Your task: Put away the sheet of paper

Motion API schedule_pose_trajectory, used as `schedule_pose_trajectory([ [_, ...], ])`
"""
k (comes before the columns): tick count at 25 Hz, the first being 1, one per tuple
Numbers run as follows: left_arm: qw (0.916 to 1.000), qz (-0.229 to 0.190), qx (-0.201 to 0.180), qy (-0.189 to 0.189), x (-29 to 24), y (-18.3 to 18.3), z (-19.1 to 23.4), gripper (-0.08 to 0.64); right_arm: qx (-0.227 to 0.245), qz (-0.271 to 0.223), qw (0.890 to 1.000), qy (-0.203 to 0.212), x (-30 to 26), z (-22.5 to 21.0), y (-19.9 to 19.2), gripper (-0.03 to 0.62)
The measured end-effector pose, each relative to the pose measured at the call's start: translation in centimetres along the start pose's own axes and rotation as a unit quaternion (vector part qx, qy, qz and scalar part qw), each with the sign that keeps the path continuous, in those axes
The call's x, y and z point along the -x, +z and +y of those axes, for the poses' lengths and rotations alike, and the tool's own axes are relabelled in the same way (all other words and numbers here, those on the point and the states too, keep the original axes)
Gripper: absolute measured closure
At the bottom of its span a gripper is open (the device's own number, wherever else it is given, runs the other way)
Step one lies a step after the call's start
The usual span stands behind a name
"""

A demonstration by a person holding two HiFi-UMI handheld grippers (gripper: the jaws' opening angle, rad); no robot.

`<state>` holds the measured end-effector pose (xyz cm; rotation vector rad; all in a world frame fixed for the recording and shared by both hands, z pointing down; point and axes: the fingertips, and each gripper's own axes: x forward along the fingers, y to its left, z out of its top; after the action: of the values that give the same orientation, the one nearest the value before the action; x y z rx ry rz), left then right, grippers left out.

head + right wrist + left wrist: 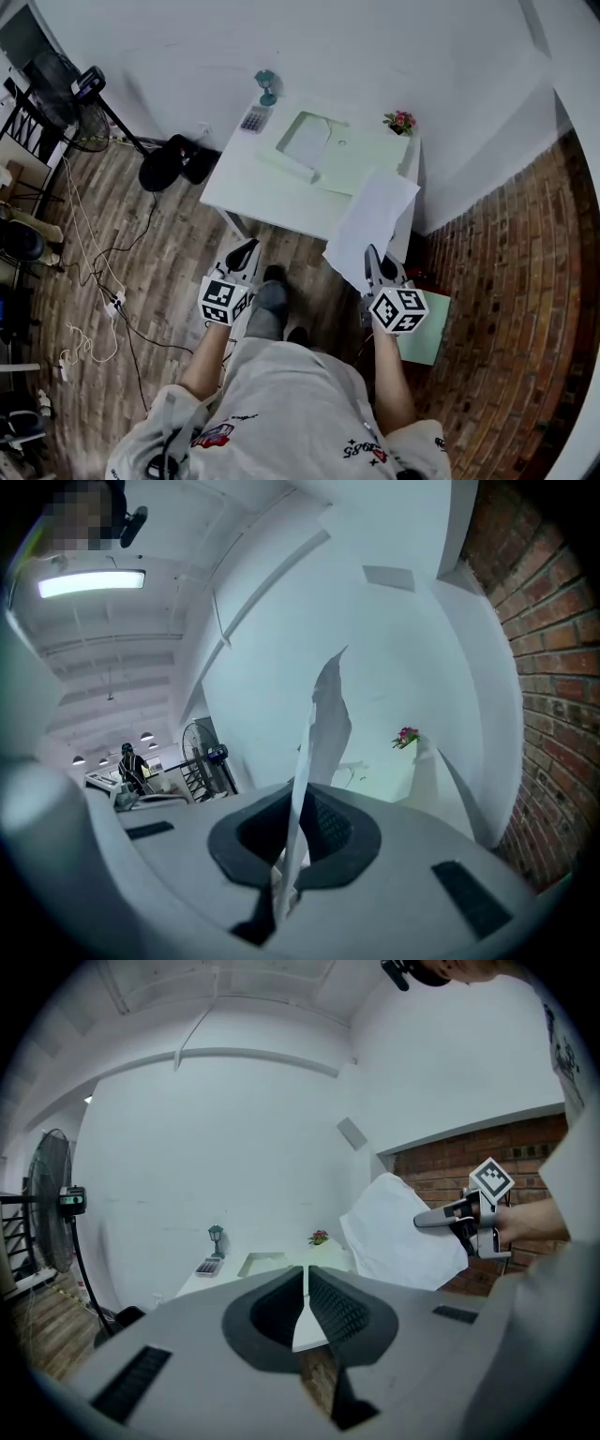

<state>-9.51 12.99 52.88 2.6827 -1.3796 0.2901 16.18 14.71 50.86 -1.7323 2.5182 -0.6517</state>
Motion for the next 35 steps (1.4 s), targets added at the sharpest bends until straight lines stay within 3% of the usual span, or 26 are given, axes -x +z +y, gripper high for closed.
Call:
schedule_pose_trajectory([
  [14, 0.9974, -0.004, 0.014, -0.070, -16.0, 1.8, 6.0, 0.528, 0.012, 0.004, 0.999, -0.043, -11.0, -5.0, 4.8, 0.594],
  [24, 0.9932, 0.004, -0.011, -0.115, -28.5, 5.3, 15.5, 0.528, 0.003, 0.013, 0.996, -0.084, -23.4, -7.2, 9.0, 0.594],
  [29, 0.9918, 0.015, -0.006, -0.127, -31.7, 6.4, 18.6, 0.528, 0.005, 0.009, 0.995, -0.095, -26.6, -7.4, 10.7, 0.594],
  [35, 0.9905, 0.020, -0.007, -0.136, -33.5, 6.3, 19.4, 0.528, 0.007, 0.008, 0.995, -0.100, -27.8, -8.6, 11.4, 0.594],
])
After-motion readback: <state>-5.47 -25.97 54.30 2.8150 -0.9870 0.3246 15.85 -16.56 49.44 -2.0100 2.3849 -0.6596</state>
